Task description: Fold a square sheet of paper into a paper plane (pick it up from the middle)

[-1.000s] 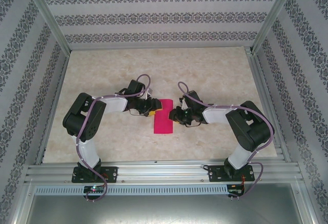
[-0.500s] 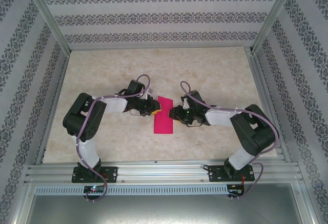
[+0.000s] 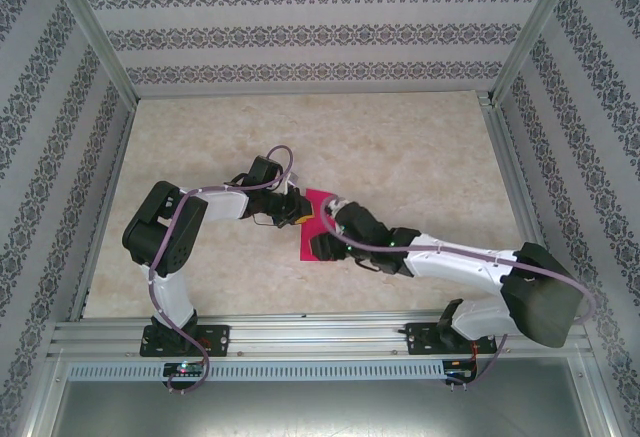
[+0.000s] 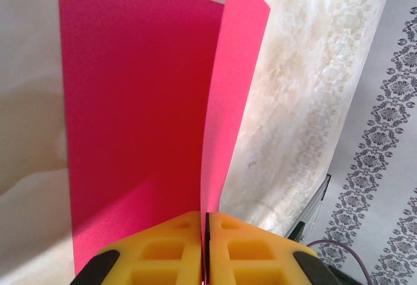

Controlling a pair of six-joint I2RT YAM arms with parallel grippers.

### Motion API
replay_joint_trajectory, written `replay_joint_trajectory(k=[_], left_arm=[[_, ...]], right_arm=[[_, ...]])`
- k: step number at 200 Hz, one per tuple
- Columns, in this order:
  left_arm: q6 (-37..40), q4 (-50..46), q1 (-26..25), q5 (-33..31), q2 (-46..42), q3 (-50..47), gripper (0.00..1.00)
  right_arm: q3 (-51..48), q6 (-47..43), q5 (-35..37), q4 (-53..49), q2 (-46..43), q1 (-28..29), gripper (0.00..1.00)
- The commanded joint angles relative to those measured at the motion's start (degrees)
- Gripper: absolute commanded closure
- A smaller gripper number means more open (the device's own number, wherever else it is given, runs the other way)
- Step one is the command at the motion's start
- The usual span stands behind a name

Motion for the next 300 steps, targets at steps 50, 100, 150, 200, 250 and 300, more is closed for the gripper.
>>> replay_joint_trajectory(k=[50,100,150,200,250,300], left_arm=[[1.3,-2.3,0.1,0.6,-1.2,1.4,0.89],[1.4,-2.6,0.0,0.5,-1.4,1.4,0.89],[1.6,-2.7,0.1,0.7,-1.2,1.6,0.89],[2.0,-3.2,0.1,0.5,-1.3,1.8,0.89],[2.1,-3.3,0.0,0.4,-1.4,1.7,0.89],[2.1,-3.4,0.0,0.4,-1.8,1.7,0.88]], right_arm=[[12.8,-10.1,18.7,-14.9,10.4,12.5,0.33],[18.0,-9.5,24.4,-18.5,18.3,14.0,0.34],[19.1,-8.7,24.1,-19.0,20.6,14.0,0.44],[16.6,-8.1,23.0,-17.1,17.0,14.0,0.53],[15.9,-7.2,23.0,-17.2,16.3,13.9,0.72],[15.5,-6.8,22.1,-16.5,15.8,13.3,0.89]])
